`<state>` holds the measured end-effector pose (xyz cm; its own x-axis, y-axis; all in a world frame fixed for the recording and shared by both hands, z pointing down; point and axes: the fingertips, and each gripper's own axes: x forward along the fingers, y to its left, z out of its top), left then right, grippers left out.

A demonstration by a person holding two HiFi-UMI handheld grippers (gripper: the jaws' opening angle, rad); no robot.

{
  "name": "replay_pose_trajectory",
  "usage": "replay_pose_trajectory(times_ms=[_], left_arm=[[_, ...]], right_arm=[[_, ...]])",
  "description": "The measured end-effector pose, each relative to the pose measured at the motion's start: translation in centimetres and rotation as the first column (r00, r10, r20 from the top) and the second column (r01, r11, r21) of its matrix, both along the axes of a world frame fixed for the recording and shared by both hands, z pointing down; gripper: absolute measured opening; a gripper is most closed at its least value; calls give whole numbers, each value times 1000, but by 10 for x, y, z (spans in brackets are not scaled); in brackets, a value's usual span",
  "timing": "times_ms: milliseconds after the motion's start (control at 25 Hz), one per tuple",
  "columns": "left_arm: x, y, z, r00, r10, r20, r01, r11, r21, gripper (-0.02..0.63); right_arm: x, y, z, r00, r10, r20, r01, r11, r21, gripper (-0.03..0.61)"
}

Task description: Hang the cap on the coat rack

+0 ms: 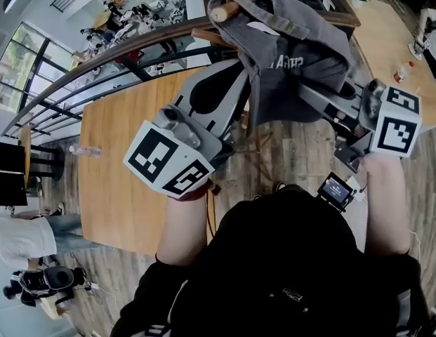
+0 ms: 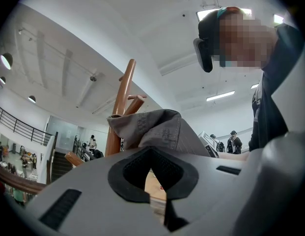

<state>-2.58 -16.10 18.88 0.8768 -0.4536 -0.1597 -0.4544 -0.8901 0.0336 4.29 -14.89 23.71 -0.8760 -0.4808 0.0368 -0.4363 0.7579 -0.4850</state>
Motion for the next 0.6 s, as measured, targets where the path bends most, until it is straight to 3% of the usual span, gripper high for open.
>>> replay_pose_trajectory(times_ms=[400, 600], left_arm=[[1, -1, 19, 999, -6, 37, 9, 995, -95, 3], [-1, -3, 20, 999, -9, 42, 14, 991, -133, 3]], right_arm=[[3, -1, 10, 998, 26, -58, -27, 1000, -11, 41], [3, -3, 7, 995, 32, -96, -30, 999, 24, 41]])
